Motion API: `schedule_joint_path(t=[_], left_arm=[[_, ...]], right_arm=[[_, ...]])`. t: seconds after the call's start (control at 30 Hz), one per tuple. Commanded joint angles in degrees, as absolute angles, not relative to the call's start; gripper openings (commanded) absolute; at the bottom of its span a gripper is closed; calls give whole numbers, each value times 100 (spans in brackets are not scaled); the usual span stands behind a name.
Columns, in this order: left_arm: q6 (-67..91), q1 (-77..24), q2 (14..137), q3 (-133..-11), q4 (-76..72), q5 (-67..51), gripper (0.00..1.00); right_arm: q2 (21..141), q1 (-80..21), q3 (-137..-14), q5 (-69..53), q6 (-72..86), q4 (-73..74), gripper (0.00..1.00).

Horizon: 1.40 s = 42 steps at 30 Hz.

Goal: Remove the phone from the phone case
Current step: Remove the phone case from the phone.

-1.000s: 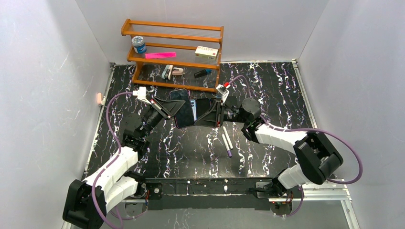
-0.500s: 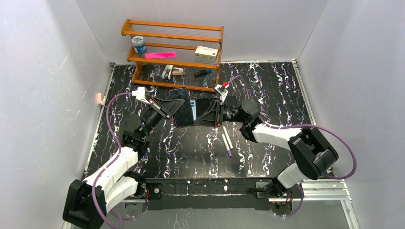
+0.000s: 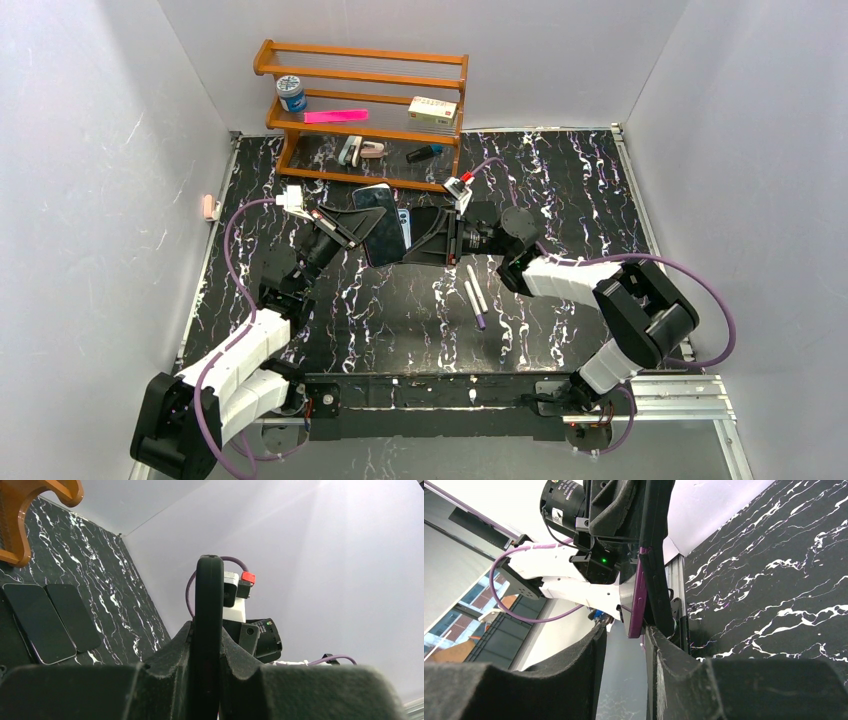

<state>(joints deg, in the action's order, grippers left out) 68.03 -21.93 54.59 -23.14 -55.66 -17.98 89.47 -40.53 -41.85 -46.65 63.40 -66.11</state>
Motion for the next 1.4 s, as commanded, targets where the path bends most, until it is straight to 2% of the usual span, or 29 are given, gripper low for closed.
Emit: schedule_joint_path(t=[0.0,0.57,0.7,0.8,0.87,1.13,1.27,1.37], left_arm=[[7202,-2373,5253,-2473,-6478,-2048,0],[6470,-3002,5225,-2157,-6463,-2739,0],[6276,-3071,5409,-2143,-6408,-2811,0],[5971,-3067,5298,-2142,-6051,-2658,10],[5624,-3067,5099,-2237,-5444,-2394,21],[4836,-3042,4195,-2374,-3835,-1403,59],[4595,-3032,3742,-2318,-3377,-1063,71],[4444,-3032,3549,-2320,-3023,-963,73]], right_arm=[[9081,-4080,-4421,-4379,6144,-6675,43],[9278,-4068,-5413,-4430,6160,-6866,40],[9332,-4066,-5495,-4492,6204,-6975,28],[9296,-3999,-5422,-4528,6284,-7075,13],[9231,-3909,-5317,-4554,6360,-7151,2],[8969,-3508,-5004,-4707,6809,-7601,1],[8898,-3347,-4909,-4720,6946,-7740,1],[8848,-3285,-4870,-4704,7012,-7805,1]])
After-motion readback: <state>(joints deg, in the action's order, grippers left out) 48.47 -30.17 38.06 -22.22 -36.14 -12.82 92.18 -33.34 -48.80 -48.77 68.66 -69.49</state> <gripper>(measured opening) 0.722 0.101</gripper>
